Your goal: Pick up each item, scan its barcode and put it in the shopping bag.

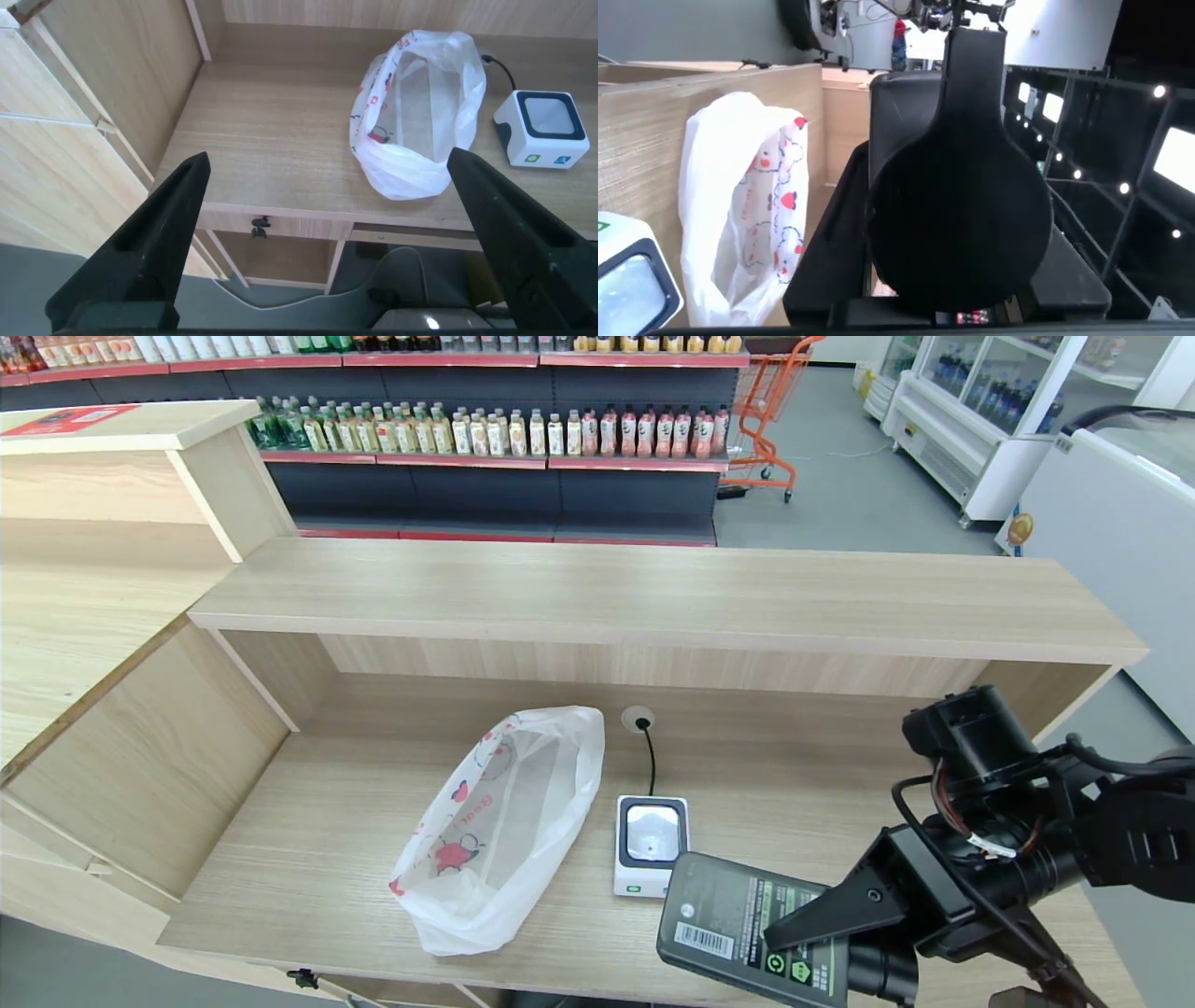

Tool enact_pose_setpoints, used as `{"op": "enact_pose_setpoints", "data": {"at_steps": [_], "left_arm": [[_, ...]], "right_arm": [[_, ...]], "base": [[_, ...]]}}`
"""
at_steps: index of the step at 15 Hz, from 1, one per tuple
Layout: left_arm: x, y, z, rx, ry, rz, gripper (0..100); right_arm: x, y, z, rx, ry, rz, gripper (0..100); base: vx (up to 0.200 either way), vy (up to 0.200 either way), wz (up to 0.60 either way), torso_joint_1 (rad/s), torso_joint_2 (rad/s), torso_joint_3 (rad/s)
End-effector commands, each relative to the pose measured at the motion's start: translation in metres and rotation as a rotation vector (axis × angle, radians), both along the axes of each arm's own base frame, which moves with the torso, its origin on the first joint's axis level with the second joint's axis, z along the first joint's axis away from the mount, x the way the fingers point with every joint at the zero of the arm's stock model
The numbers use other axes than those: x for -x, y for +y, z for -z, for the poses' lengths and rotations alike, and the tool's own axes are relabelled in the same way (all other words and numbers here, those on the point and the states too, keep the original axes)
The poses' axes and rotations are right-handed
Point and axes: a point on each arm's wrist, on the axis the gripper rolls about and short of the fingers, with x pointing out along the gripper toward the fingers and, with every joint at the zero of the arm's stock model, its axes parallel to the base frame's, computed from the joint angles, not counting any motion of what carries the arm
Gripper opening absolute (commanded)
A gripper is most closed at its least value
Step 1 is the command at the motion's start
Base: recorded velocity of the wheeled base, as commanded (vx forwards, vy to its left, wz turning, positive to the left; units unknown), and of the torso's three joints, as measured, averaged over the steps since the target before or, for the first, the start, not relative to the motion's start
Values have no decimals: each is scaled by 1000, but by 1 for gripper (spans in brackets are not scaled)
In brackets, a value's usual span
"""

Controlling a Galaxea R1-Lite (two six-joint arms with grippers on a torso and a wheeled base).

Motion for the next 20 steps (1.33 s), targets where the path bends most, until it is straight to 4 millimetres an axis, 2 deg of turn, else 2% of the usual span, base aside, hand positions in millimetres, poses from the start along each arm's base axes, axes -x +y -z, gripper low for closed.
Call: {"op": "enact_pose_setpoints", "data": {"at_steps": [1, 4, 13, 20], "left_arm": [[0, 0, 0, 0, 0, 0, 100], [0, 0, 0, 0, 0, 0, 100], [0, 0, 0, 0, 0, 0, 100], [0, 0, 0, 0, 0, -1, 100]], "right_arm": [[5, 3, -7, -31, -100, -41, 0], [7, 11, -9, -45, -105, -80, 0], [3, 4, -15, -65, -120, -60, 0], [1, 6, -17, -94, -113, -86, 0]], "base": [[0, 0, 0, 0, 0, 0], [0, 0, 0, 0, 0, 0], [0, 0, 0, 0, 0, 0], [0, 0, 0, 0, 0, 0]]}}
